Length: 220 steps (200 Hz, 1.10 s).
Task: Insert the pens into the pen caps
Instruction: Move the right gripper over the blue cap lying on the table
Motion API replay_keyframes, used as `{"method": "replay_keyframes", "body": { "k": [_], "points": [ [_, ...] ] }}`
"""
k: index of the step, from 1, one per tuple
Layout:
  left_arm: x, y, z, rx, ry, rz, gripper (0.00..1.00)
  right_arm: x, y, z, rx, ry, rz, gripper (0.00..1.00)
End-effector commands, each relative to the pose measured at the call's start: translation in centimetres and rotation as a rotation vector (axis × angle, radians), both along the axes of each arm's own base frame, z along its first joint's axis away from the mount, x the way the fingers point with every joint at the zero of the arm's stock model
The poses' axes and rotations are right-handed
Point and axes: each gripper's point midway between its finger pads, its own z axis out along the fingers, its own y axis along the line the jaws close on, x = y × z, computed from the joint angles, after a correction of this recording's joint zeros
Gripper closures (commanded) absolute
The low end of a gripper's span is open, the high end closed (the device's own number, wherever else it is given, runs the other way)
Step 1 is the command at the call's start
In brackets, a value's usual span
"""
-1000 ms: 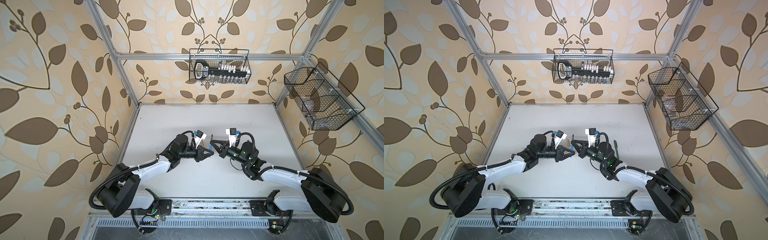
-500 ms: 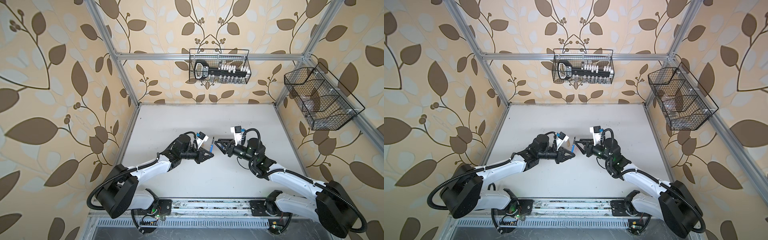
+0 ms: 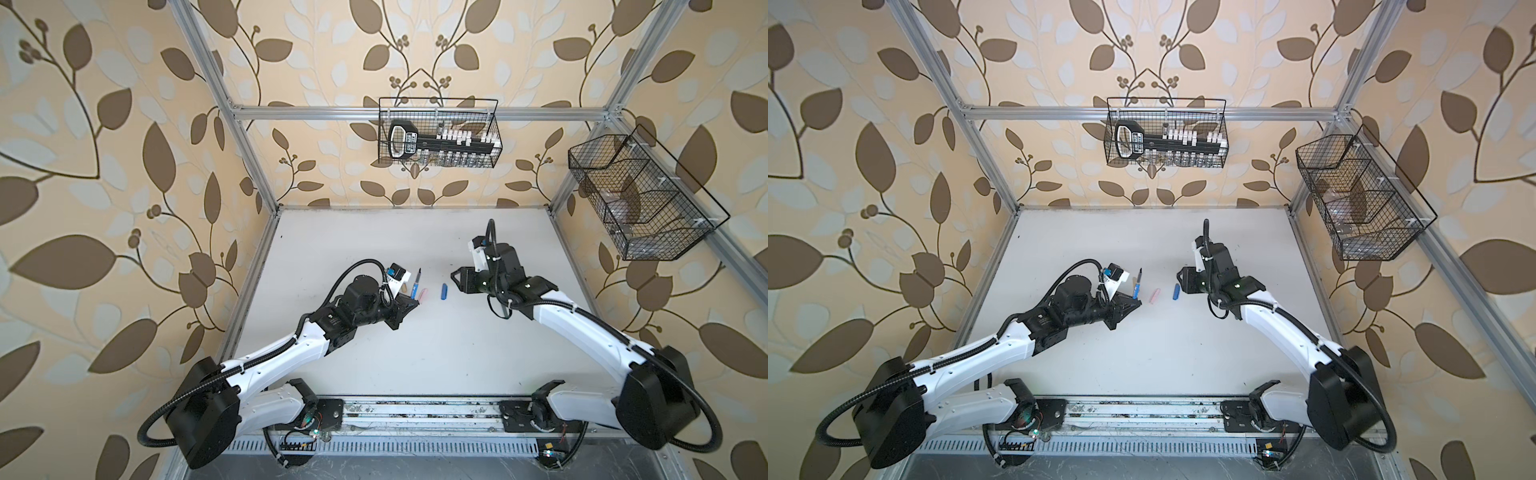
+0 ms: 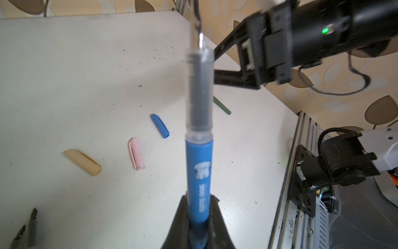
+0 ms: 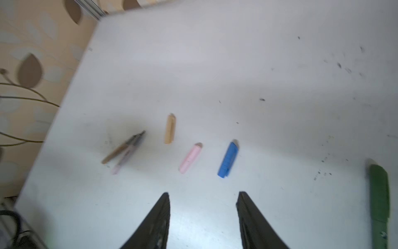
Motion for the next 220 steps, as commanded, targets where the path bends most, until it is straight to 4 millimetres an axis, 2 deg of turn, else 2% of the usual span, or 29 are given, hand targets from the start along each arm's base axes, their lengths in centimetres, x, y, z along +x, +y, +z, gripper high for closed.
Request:
{"method": "replay_keyframes", "body": {
  "k": [1,46,68,85,89,96,142,220],
  "points": [
    [-0.1,-0.2,0.3,0.018,-0.042,-0.018,1.0,-0.7,-2.0,-4.2,-0.233,0.17,0.038,0.5],
    [-0.5,-0.9,0.3,-0.001,-0.029,-0.055,1.0,1.2,-0.1,-7.5,-0.285,0.274,0.11,0.5],
    [-0.5,-0.9,0.2,0.002,-0.028,-0.057,1.0,1.8,1.3,-8.4,-0.288,0.283,0.142,0.49],
    [-0.4,-0.8,-0.1,0.013,-0.031,-0.047,1.0,1.7,1.4,-9.9,-0.306,0.322,0.149,0.5],
    [-0.4,-0.8,-0.2,0.017,-0.031,-0.047,1.0,2.4,1.7,-9.5,-0.305,0.307,0.148,0.5],
    [-0.4,-0.8,-0.2,0.021,-0.03,-0.049,1.0,2.5,1.8,-9.7,-0.319,0.311,0.151,0.5],
    [-0.6,-1.0,0.0,0.011,-0.029,-0.058,1.0,2.7,2.5,-11.2,-0.339,0.329,0.163,0.5],
    [-0.5,-1.1,-0.2,0.014,-0.021,-0.063,1.0,2.9,4.5,-12.2,-0.315,0.336,0.234,0.52]
  ]
}}
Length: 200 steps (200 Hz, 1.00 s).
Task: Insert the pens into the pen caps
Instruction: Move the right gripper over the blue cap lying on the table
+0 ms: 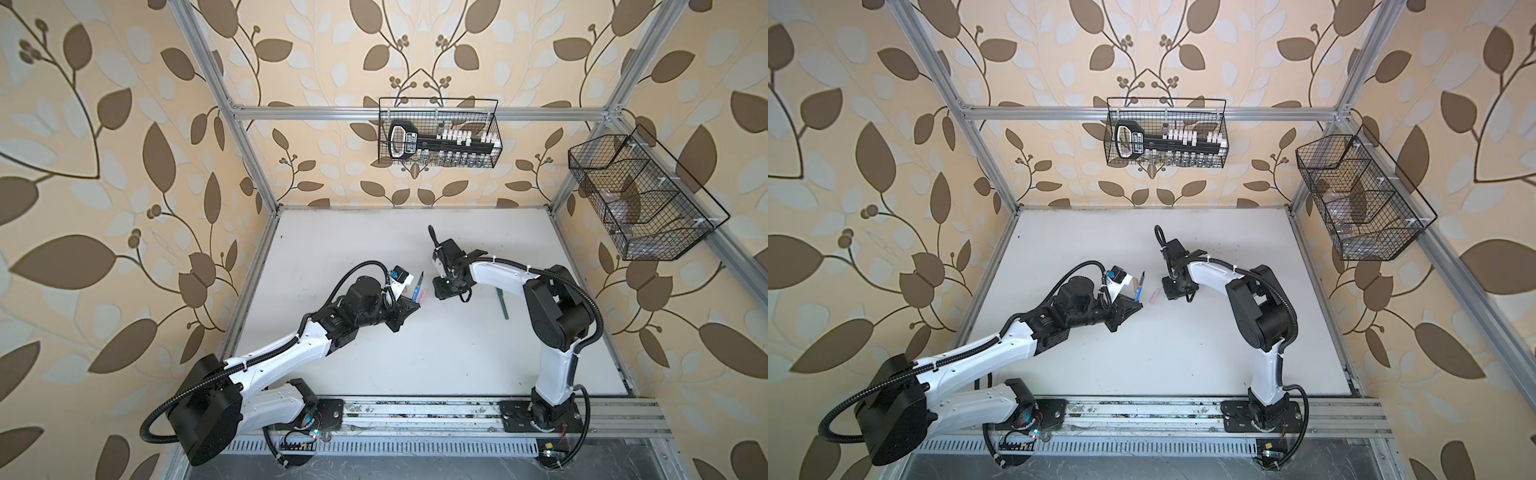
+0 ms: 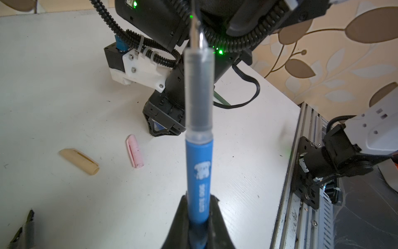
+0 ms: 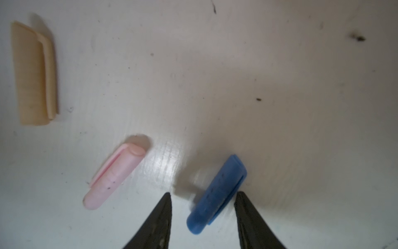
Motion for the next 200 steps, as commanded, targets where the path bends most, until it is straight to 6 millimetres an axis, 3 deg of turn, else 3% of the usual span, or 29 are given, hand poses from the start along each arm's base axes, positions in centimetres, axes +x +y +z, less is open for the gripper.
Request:
{"method": "replay_keyframes", "body": {
  "k": [1,34,93,200],
  "points": [
    [-0.3,-0.8,1.0,-0.02,-0.033,-0.038,1.0,0.1,0.9,-0.1,0.008,0.006,0.046,0.52],
    [-0.3,-0.9,0.9,-0.019,-0.029,-0.042,1.0,0.0,1.2,0.3,0.016,0.01,0.082,0.53],
    [-0.4,-1.0,1.0,-0.025,-0.026,-0.048,1.0,0.3,-0.5,0.9,-0.074,0.028,0.108,0.53],
    [-0.3,-1.3,0.6,-0.024,-0.01,-0.059,1.0,0.0,-0.4,-1.6,-0.115,0.111,0.084,0.57]
  ]
}}
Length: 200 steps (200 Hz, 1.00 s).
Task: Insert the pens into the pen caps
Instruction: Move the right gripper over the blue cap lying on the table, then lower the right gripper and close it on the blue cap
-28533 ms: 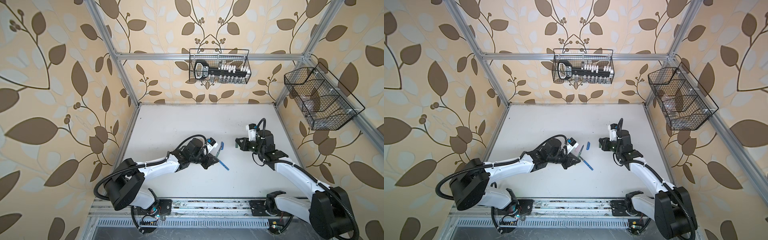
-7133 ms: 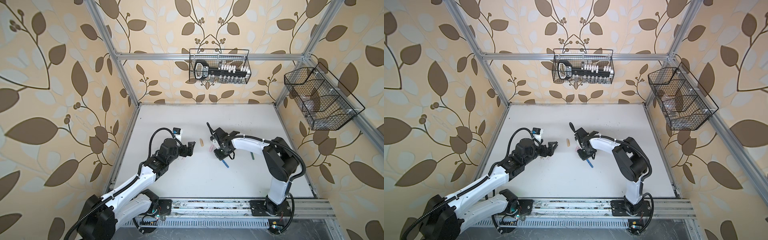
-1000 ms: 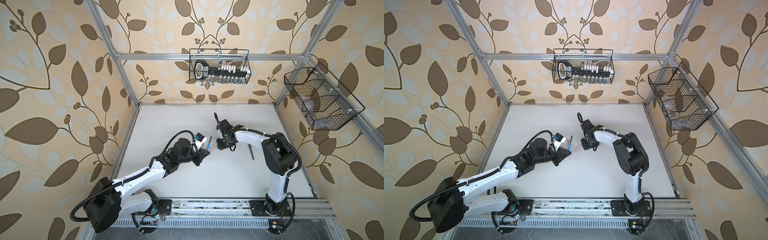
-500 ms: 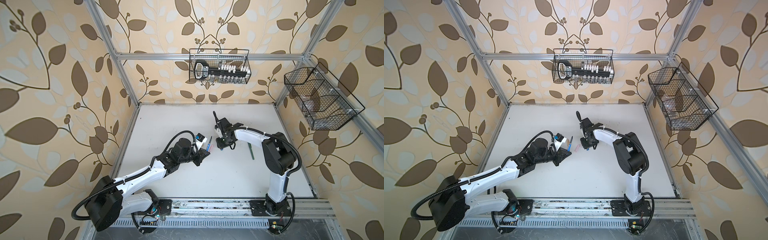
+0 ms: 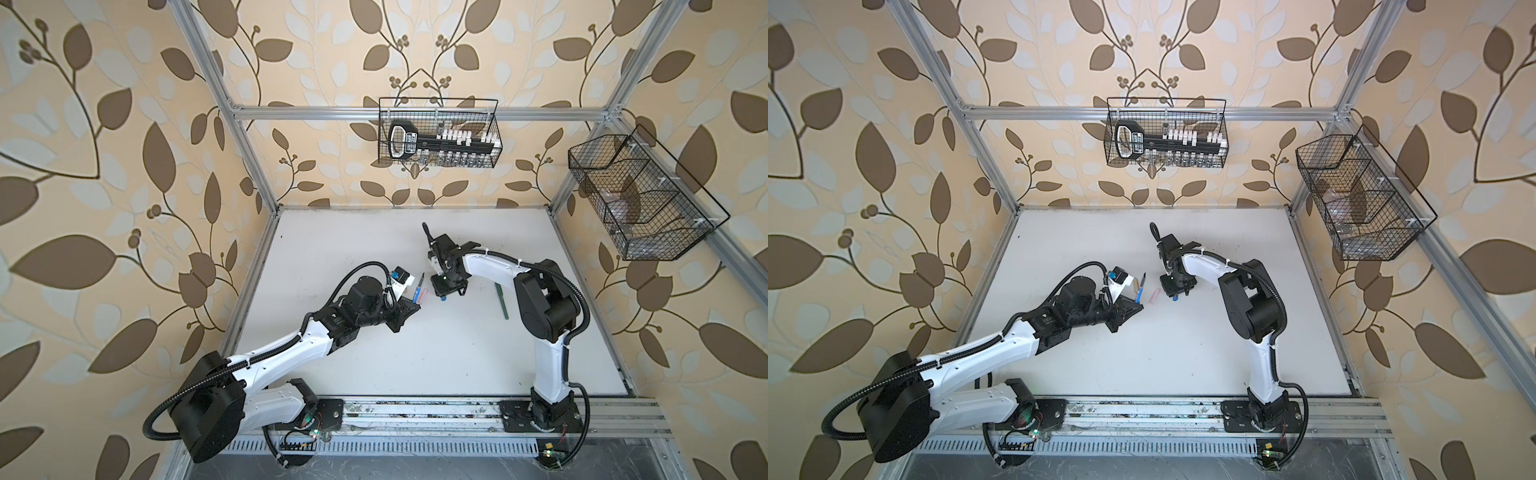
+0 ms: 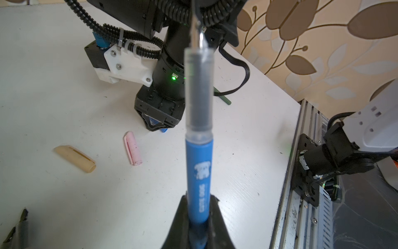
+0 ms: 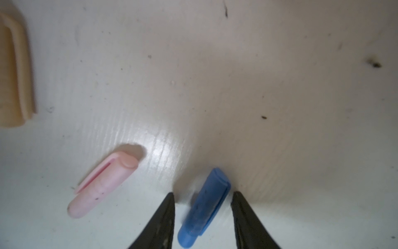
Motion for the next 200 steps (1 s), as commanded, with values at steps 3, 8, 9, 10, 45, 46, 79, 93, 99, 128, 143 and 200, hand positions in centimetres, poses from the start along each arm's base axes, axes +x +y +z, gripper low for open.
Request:
{"method": "replay_keyframes", "body": {
  "k": [3,8,9,10,45,46,79,93,99,128,143,200],
  "points": [
    [-0.2,-1.1,1.3,-0.033,-0.03,-0.044,1.0,-0.6,0.0,-1.1,-0.031,0.039,0.007,0.58],
    [-0.2,-1.1,1.4,-0.034,-0.031,-0.044,1.0,-0.6,0.1,-1.2,-0.03,0.036,0.009,0.59],
    [-0.2,-1.1,1.4,-0.035,-0.031,-0.044,1.0,-0.5,0.1,-1.2,-0.03,0.035,0.008,0.59],
    [-0.2,-1.1,1.4,-0.035,-0.032,-0.044,1.0,-0.5,0.1,-1.2,-0.029,0.034,0.008,0.59],
    [-0.2,-0.8,1.5,-0.036,-0.041,-0.035,1.0,-0.5,0.6,-1.1,-0.034,0.026,0.025,0.71],
    [-0.2,-0.8,1.5,-0.036,-0.04,-0.034,1.0,-0.5,0.6,-1.1,-0.035,0.025,0.024,0.71],
    [-0.2,-0.9,1.6,-0.041,-0.038,-0.038,1.0,-1.0,0.3,-0.3,-0.041,0.007,0.034,0.73],
    [-0.2,-0.9,1.6,-0.04,-0.039,-0.036,1.0,-1.3,0.1,0.0,-0.044,0.006,0.036,0.73],
    [-0.3,-0.9,1.6,-0.041,-0.041,-0.036,1.0,-1.4,0.0,0.1,-0.047,0.006,0.036,0.75],
    [-0.3,-0.8,1.9,-0.046,-0.047,-0.034,1.0,-2.0,-0.8,0.3,-0.068,0.011,0.034,0.76],
    [-0.4,-0.8,2.0,-0.049,-0.048,-0.035,1.0,-2.4,-1.4,0.0,-0.078,0.016,0.029,0.76],
    [-0.4,-0.7,2.1,-0.055,-0.054,-0.032,1.0,-3.3,-2.8,-0.7,-0.034,0.024,-0.02,0.76]
  ]
}}
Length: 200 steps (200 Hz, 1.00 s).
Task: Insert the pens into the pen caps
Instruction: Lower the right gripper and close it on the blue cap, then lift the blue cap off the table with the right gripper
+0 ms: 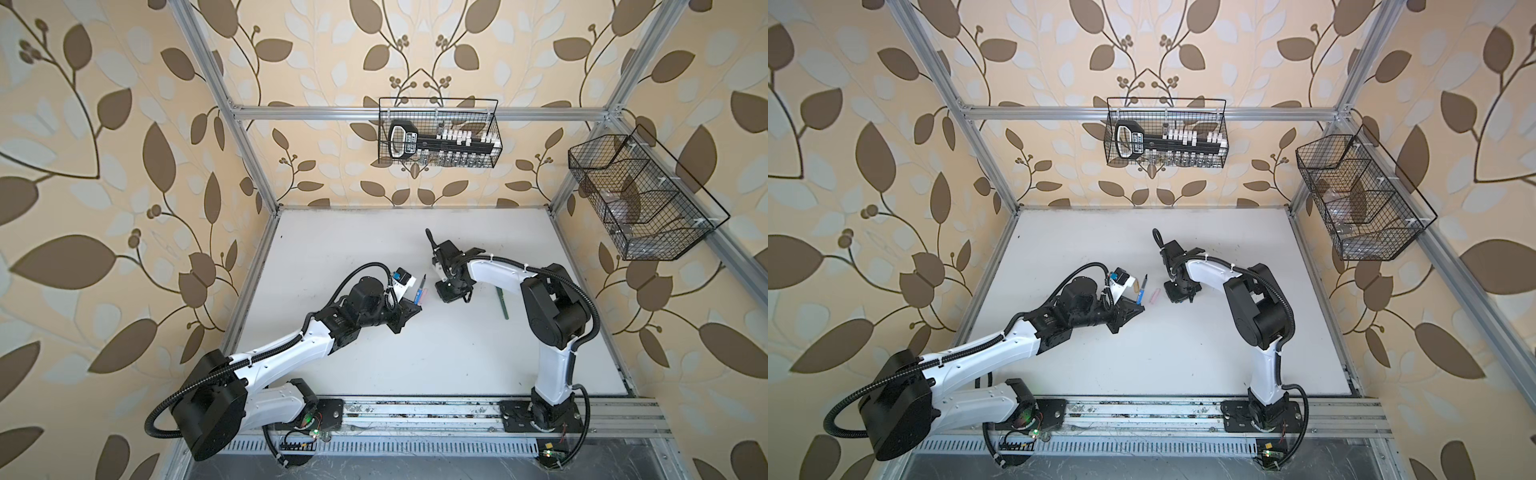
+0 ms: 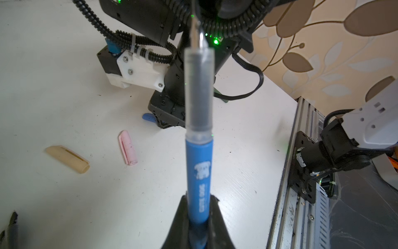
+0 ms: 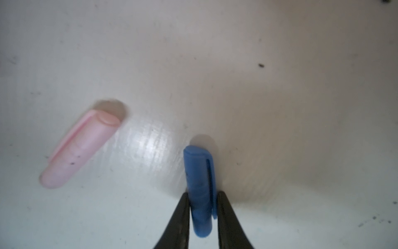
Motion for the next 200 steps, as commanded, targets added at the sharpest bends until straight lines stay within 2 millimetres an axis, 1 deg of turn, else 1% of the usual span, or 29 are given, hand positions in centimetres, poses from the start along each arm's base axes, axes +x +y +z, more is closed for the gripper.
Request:
{"method": "replay_keyframes", "body": {
  "k": [1,34,59,63,85,127,150,172,181,191,200],
  "points": [
    [-0.1,-0.5,2.2,-0.054,-0.057,-0.02,1.0,-1.0,-0.9,-0.6,-0.002,0.024,-0.01,0.76],
    [0.1,-0.5,1.7,-0.043,-0.054,-0.014,1.0,-1.3,-1.0,-0.4,0.004,0.02,-0.009,0.76],
    [0.2,-0.6,1.5,-0.037,-0.047,-0.015,1.0,-0.8,-0.9,0.7,0.034,-0.014,-0.018,0.76],
    [0.2,-0.6,1.5,-0.036,-0.047,-0.013,1.0,-1.4,-1.3,0.2,0.03,0.001,-0.021,0.76],
    [0.3,-0.4,1.3,-0.031,-0.051,-0.002,1.0,-1.3,-1.4,0.6,0.047,-0.026,-0.022,0.76],
    [0.6,-0.1,1.2,-0.021,-0.064,0.017,1.0,-1.8,-1.5,-0.1,0.062,-0.021,-0.036,0.76],
    [0.5,0.0,1.4,-0.022,-0.065,0.017,1.0,-2.2,-2.0,-0.6,0.037,-0.007,-0.044,0.75],
    [0.4,-0.1,1.6,-0.029,-0.067,0.011,1.0,-2.5,-2.0,-0.7,0.03,0.003,-0.033,0.71],
    [0.4,-0.1,1.6,-0.033,-0.071,0.015,1.0,-2.6,-2.1,-0.7,0.028,0.012,-0.026,0.67],
    [0.5,0.0,1.5,-0.028,-0.069,0.018,1.0,-2.7,-2.0,-0.6,0.032,0.021,-0.016,0.59],
    [0.5,0.0,1.4,-0.023,-0.065,0.016,1.0,-2.7,-1.8,-0.2,0.04,0.025,-0.008,0.57]
  ]
}}
